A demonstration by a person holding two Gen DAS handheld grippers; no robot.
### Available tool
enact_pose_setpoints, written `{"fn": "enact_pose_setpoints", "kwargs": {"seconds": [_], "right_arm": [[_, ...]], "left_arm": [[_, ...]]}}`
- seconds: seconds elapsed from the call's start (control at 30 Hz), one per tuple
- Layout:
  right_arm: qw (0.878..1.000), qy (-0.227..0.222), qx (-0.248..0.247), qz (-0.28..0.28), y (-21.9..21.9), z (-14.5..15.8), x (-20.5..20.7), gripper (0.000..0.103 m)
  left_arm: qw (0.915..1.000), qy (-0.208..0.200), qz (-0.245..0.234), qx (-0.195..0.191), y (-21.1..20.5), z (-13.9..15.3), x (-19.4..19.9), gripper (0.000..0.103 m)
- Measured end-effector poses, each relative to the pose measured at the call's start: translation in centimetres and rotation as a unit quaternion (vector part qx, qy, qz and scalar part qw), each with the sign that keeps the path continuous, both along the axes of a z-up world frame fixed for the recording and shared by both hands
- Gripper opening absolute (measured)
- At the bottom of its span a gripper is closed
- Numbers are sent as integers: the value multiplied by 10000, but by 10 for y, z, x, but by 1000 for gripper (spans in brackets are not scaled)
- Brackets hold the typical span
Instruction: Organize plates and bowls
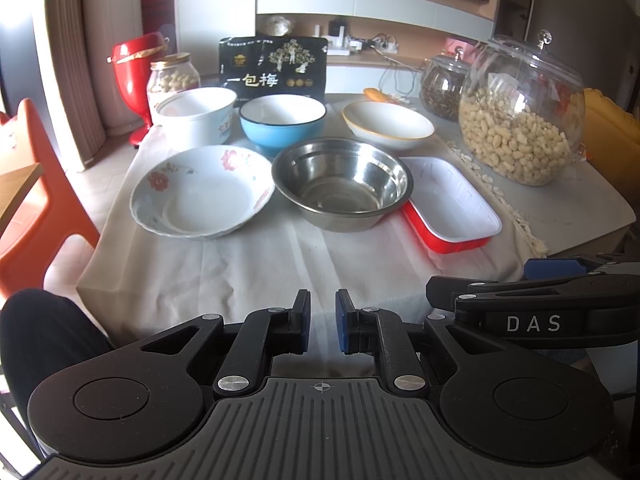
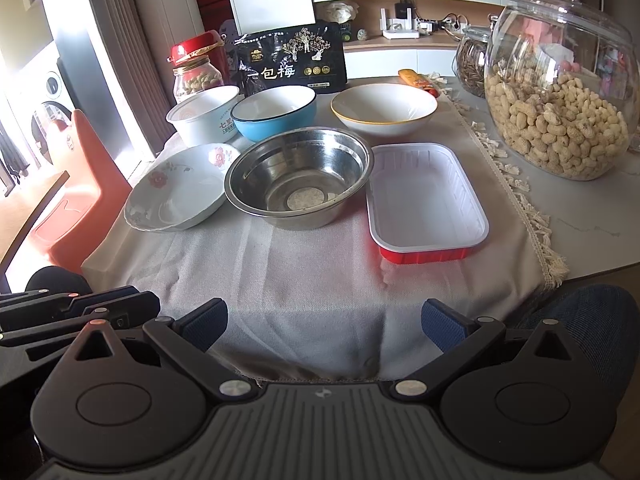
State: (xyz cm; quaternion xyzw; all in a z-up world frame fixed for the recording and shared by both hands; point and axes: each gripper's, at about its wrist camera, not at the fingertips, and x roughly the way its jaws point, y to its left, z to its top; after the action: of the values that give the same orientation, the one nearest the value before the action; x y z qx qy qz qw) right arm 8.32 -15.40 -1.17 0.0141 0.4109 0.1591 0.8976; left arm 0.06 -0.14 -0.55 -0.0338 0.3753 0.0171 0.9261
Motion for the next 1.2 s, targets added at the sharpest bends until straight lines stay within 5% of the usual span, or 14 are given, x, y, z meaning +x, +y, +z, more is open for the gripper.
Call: {"fn": "enact_pose_setpoints", "kwargs": {"seconds": [0.4, 0.77, 0.93, 1.0, 1.1, 1.2], "right_arm": [[10000, 21, 19, -1, 0, 0, 1, 103], [9993, -216, -302, 12, 8, -2, 23, 103], [9924, -1230, -82, -11, -3, 12, 38, 103], [9878, -1542, -19, -194, -12, 17, 48, 103], [9886, -1429, -160, -454, -25, 16, 75, 103], [9906, -1131, -443, -623, -45, 7, 105, 103]], "left_arm": [[10000, 33, 12, -46, 2, -1, 1, 16], [9971, 418, 247, -578, 36, -12, 38, 16], [9848, 420, -198, -1675, 66, -13, 64, 17], [9876, 209, -181, -1547, 68, -10, 73, 16], [9961, -237, -156, -840, 58, -1, 84, 17], [9858, -213, -1054, -1287, 42, 2, 106, 17]]}}
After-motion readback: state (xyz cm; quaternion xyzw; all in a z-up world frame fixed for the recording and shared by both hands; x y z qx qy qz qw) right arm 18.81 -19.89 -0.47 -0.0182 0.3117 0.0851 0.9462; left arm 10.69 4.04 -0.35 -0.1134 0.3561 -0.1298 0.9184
